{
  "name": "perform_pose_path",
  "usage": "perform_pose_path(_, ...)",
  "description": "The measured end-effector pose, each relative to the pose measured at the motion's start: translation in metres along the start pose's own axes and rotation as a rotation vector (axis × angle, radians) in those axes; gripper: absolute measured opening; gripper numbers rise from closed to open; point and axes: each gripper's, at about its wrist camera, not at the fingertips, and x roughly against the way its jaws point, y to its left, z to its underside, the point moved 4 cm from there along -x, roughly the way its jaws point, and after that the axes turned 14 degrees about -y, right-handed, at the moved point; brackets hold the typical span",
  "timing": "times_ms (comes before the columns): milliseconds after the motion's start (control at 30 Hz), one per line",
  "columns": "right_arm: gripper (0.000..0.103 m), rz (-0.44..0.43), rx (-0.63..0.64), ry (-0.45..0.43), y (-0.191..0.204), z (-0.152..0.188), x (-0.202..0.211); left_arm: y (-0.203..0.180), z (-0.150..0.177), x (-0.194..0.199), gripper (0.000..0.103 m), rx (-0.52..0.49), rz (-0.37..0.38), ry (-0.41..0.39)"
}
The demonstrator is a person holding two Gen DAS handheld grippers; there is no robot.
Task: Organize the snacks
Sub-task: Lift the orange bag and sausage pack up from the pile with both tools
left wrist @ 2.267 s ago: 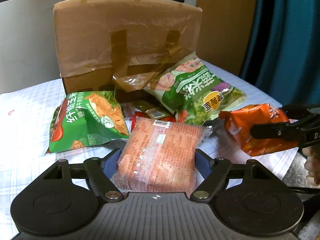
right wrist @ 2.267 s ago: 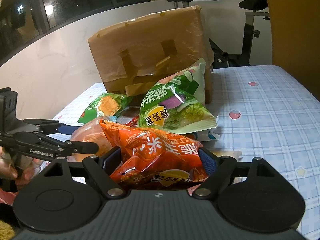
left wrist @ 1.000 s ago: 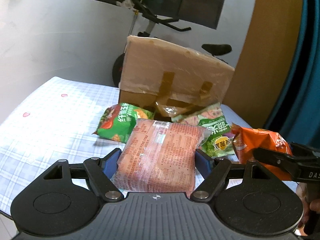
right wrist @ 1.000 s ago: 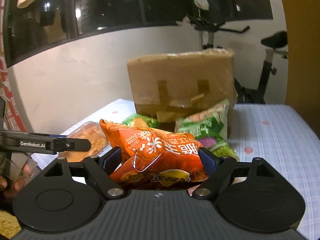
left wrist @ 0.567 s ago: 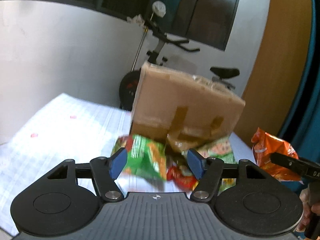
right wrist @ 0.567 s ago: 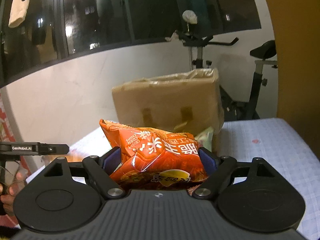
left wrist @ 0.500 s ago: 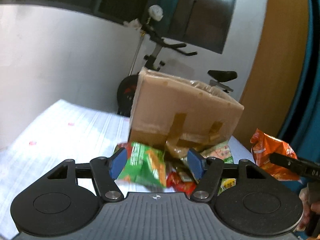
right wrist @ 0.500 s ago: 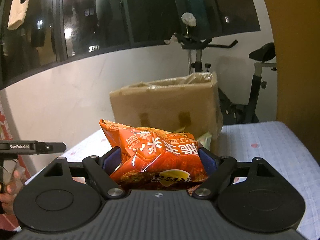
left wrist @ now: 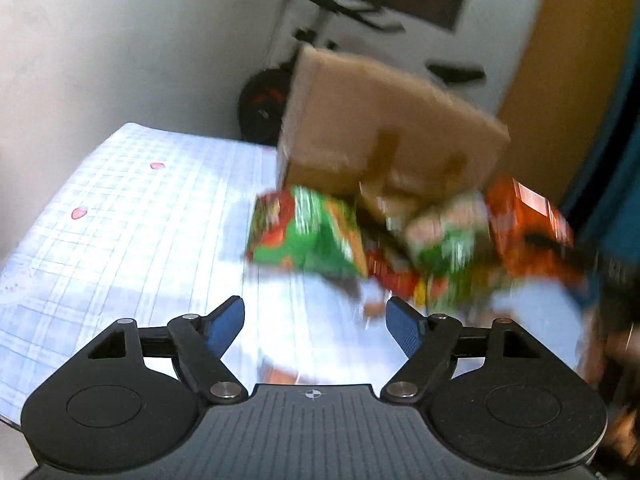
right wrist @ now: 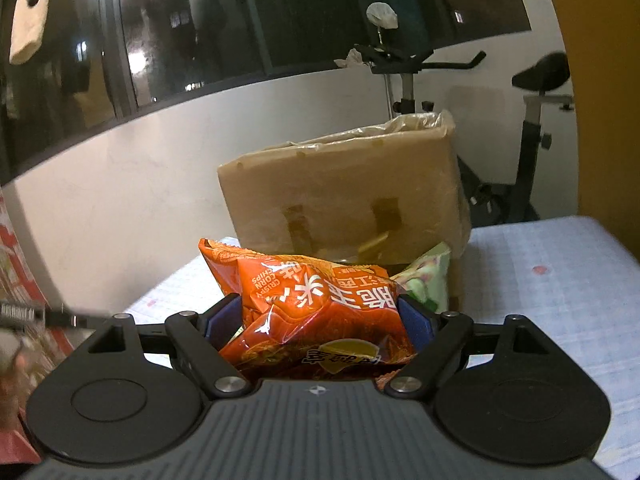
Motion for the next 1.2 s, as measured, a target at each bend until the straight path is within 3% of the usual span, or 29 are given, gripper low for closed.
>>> perform_pose_path(200, 0.084, -0.039, -0.01, 0.026, 0.006, 0.011, -0.001, -0.018, 0.038, -0.001, 0.088, -0.146, 0.051, 0.13)
perform_pose_path(333, 0.084, -0.041, -0.018, 0.028, 0.006, 0.012, 0.003, -0.017, 0.055, -0.014, 0.088, -0.256, -0.022, 0.195)
perform_pose_path(400, 0.084, -0.038, -0.02, 0.025, 0.006, 0.012, 0.004, -0.012, 0.063, -0.021, 0.089, -0.262, -0.058, 0.222)
perform_pose_path(467, 0.084, -0.036, -0.025, 0.024, 0.005, 0.013, 0.007, -0.003, 0.064, -0.023, 0.088, -0.203, -0.051, 0.225)
perform_pose_path(567, 0.084, -0.031, -0.03, 0.027, 0.005, 0.014, 0.008, 0.003, 0.061, -0.026, 0.073, -0.159, -0.035, 0.201)
perform_pose_path(733, 0.084, -0.018, -0.033, 0.029, 0.002, 0.015, 0.008, 0.01, 0.052, -0.04, 0.072, -0.09, -0.086, 0.153)
perform_pose_path(1200, 0.084, 0.034, -0.027, 0.026, -0.011, 0.008, 0.008, -0.011, -0.026, -0.044, 0.072, -0.028, -0.055, -0.042)
